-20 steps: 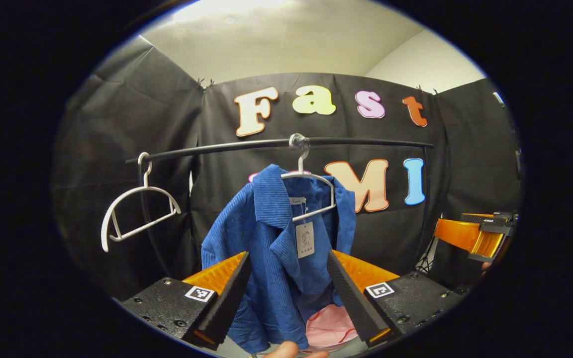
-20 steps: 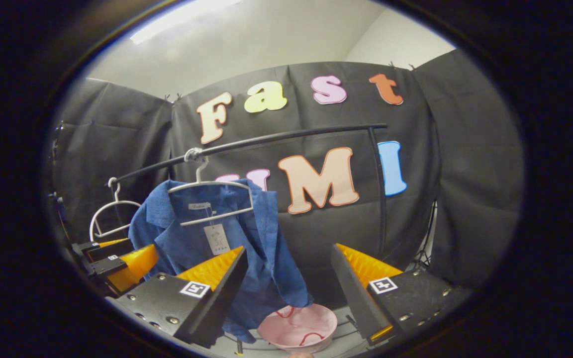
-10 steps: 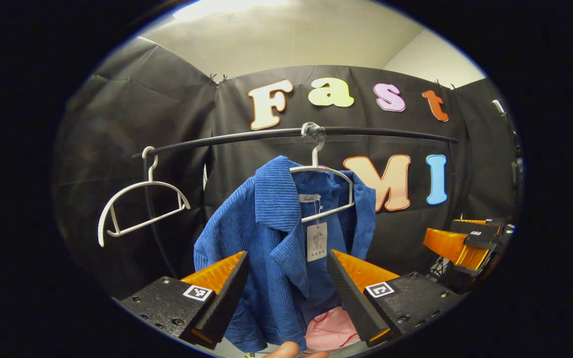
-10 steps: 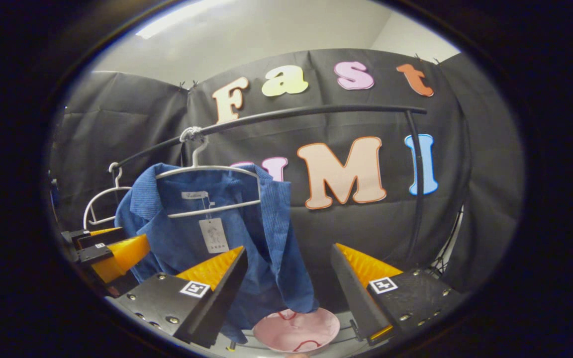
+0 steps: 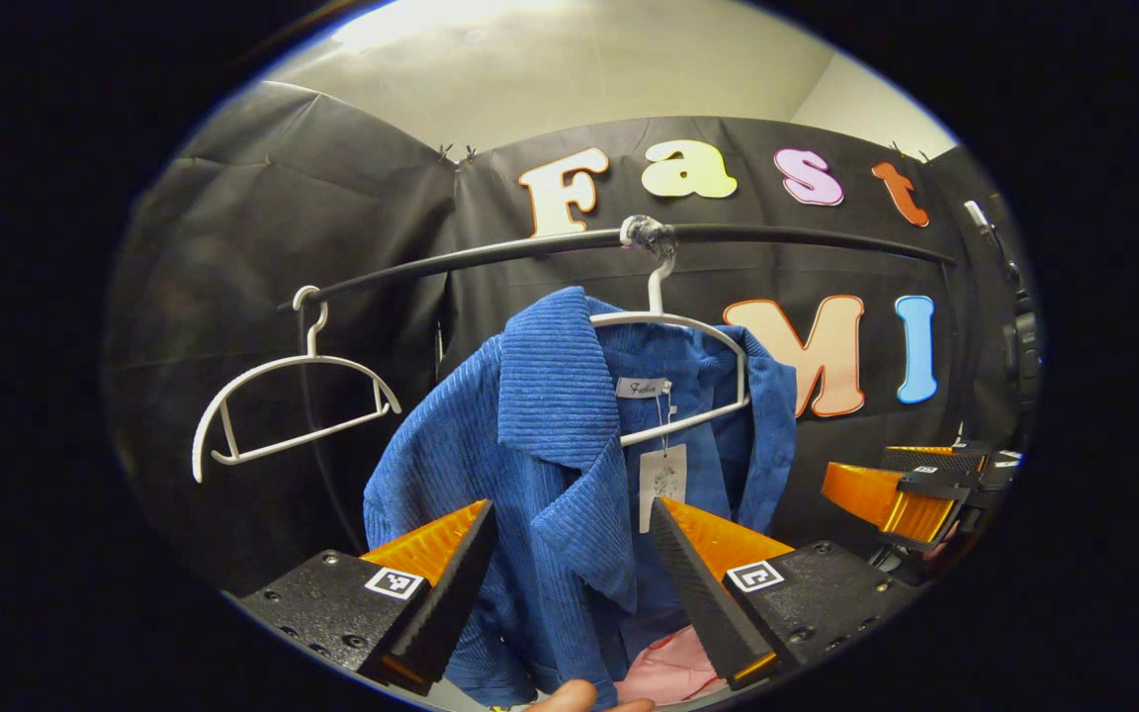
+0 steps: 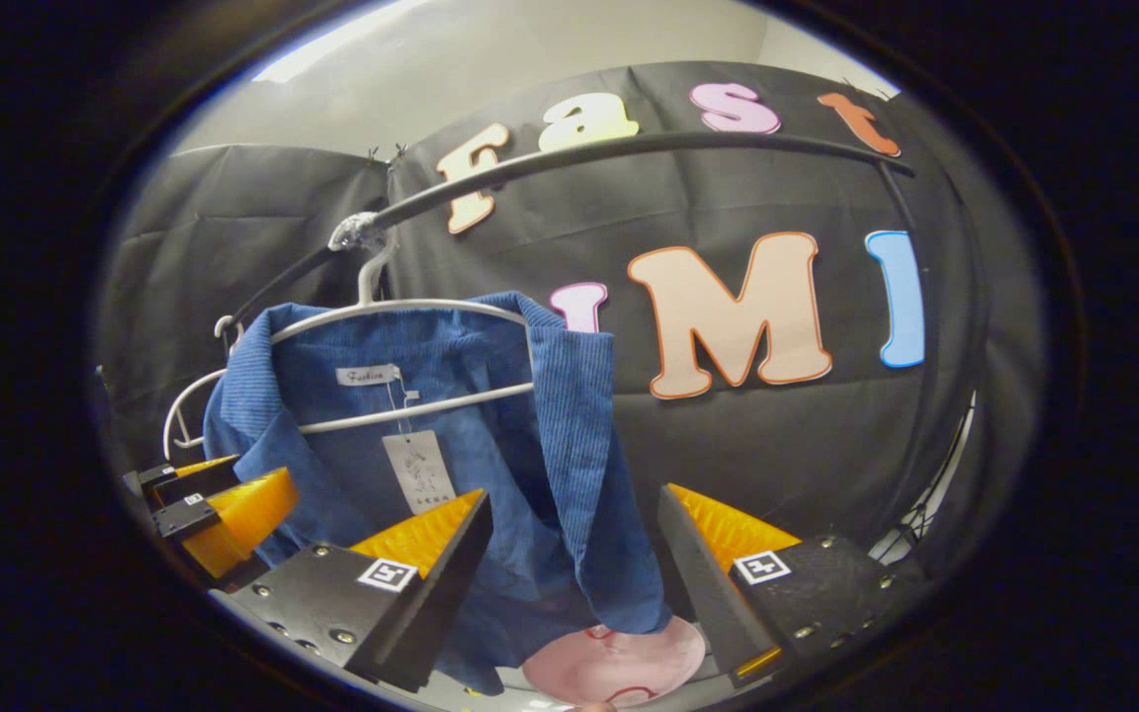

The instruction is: Grasp the clothes on the hanger with both hands and then place them into the laundry hamper below.

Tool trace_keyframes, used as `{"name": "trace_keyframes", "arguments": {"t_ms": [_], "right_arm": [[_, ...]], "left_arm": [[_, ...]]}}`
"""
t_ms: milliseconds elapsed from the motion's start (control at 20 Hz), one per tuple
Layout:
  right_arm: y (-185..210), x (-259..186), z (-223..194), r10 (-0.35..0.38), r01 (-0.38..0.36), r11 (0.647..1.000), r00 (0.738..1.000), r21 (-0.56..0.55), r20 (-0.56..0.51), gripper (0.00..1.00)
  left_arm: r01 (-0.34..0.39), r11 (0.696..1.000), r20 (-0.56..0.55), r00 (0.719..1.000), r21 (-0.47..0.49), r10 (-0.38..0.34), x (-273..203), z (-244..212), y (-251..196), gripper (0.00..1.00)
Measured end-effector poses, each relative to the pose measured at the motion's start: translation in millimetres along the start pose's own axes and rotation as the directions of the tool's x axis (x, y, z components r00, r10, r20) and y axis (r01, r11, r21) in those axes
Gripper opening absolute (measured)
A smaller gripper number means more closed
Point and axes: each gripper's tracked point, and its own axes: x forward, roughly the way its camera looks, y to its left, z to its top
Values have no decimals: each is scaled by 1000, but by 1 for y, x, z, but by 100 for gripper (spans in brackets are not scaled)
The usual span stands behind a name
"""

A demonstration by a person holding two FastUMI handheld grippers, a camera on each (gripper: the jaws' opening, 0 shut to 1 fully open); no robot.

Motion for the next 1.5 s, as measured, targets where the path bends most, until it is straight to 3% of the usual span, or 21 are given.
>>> {"name": "trace_keyframes", "arguments": {"t_ms": [350,450,600,700,900,1050,1100,1150,1200,1250,1350,1500], "right_arm": [[11,64,-6,64,-64,998,998,0,-24,100],[9,84,-4,59,-60,998,998,-4,-26,96],[-2,112,2,37,-37,999,999,12,-13,100],[-6,123,5,32,-32,999,999,28,-12,96],[-2,141,4,49,-48,999,999,22,-12,100],[5,149,4,55,-54,998,998,25,-19,49],[11,148,6,76,-75,997,997,21,-11,49],[2,144,9,34,-34,999,999,14,7,48],[0,140,14,24,-25,999,999,22,25,2],[2,137,14,44,-45,999,999,24,31,6],[4,129,16,63,-63,998,997,-1,37,6],[6,121,22,69,-68,997,997,-33,40,6]], "left_arm": [[-102,994,0,995,36,102,23,-1,3,97],[-125,992,0,992,24,125,30,0,7,93],[-131,991,-7,991,25,131,32,0,8,94],[-114,993,-18,993,35,115,37,0,8,87],[-120,993,-30,992,-11,120,44,-2,20,68],[-126,991,-23,992,48,128,44,-3,24,50],[-126,990,-20,992,61,127,43,-5,26,43],[-121,991,-21,992,64,122,41,-5,27,37],[-107,992,-21,994,65,109,43,-5,26,31],[-92,994,-21,995,57,93,44,-4,27,22],[-55,997,-62,996,58,58,42,-10,27,14],[53,998,-34,998,29,-52,35,-1,19,10]]}}
